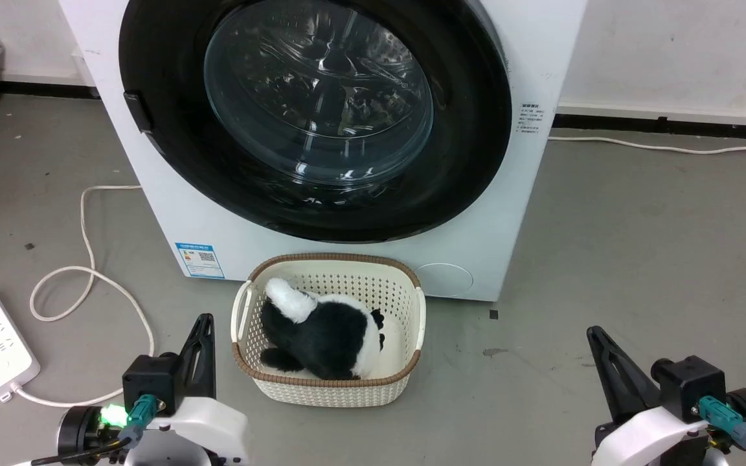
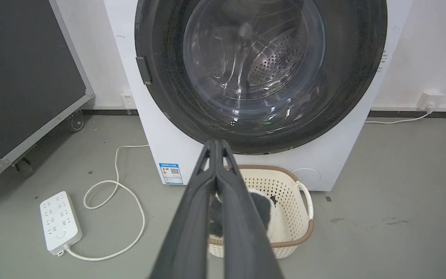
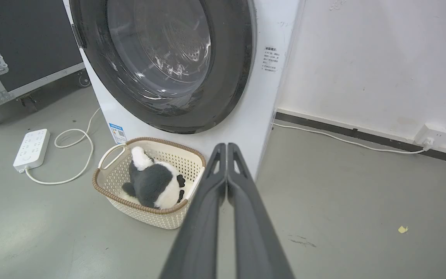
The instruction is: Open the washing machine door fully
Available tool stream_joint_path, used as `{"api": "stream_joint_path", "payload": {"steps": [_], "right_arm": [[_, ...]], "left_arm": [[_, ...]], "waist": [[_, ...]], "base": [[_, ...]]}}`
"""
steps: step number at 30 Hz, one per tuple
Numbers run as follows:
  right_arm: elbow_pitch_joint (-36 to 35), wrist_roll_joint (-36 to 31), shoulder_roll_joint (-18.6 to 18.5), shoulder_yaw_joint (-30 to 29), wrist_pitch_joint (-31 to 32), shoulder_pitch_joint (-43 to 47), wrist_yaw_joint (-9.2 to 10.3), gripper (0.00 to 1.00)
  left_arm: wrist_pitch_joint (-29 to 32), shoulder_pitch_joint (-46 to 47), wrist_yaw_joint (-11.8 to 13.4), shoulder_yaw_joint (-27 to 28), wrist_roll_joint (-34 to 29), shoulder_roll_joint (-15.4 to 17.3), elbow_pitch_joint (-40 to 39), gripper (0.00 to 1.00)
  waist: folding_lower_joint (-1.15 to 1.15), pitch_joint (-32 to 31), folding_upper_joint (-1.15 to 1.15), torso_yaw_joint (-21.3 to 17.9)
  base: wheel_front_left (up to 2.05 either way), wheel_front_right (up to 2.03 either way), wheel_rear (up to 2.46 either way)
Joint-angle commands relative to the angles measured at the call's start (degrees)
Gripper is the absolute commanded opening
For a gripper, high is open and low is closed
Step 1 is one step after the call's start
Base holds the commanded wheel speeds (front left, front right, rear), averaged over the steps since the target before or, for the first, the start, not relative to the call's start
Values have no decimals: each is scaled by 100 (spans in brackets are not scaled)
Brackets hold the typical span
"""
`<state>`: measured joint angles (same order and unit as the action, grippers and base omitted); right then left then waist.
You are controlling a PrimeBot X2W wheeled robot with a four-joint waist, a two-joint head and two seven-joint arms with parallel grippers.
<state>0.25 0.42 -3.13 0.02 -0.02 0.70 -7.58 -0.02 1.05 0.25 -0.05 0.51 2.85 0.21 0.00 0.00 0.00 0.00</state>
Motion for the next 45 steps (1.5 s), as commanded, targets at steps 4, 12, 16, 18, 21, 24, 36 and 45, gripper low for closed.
{"api": "stream_joint_path", "payload": {"steps": [4, 12, 16, 18, 21, 24, 36, 45], "right_arm": [[-25, -42, 25, -2, 2, -70, 9, 0], [-25, -42, 25, -2, 2, -70, 9, 0], [-25, -42, 25, -2, 2, -70, 9, 0], [-25, -42, 25, -2, 2, -70, 9, 0], [-25, -42, 25, -2, 2, -70, 9, 0], [-25, -42, 25, -2, 2, -70, 9, 0], [0, 2, 0, 0, -2, 0, 0, 100], [4, 54, 0, -13, -60, 14, 0, 100]], "left_arm": [[2, -105, -25, 5, -51, 3, -21, 0], [2, -105, -25, 5, -51, 3, -21, 0], [2, -105, -25, 5, -51, 3, -21, 0], [2, -105, -25, 5, -51, 3, -21, 0], [2, -105, -25, 5, -51, 3, -21, 0], [2, -105, -25, 5, -51, 3, -21, 0], [-2, -1, 1, 0, 0, 0, 1, 100], [-60, -1, 35, -35, 7, 0, 18, 100]], "waist": [[0, 0, 0, 0], [0, 0, 0, 0], [0, 0, 0, 0], [0, 0, 0, 0], [0, 0, 0, 0], [0, 0, 0, 0], [0, 0, 0, 0], [0, 7, 0, -2]], "base": [[0, 0, 0], [0, 0, 0], [0, 0, 0], [0, 0, 0], [0, 0, 0], [0, 0, 0], [0, 0, 0], [0, 0, 0]]}}
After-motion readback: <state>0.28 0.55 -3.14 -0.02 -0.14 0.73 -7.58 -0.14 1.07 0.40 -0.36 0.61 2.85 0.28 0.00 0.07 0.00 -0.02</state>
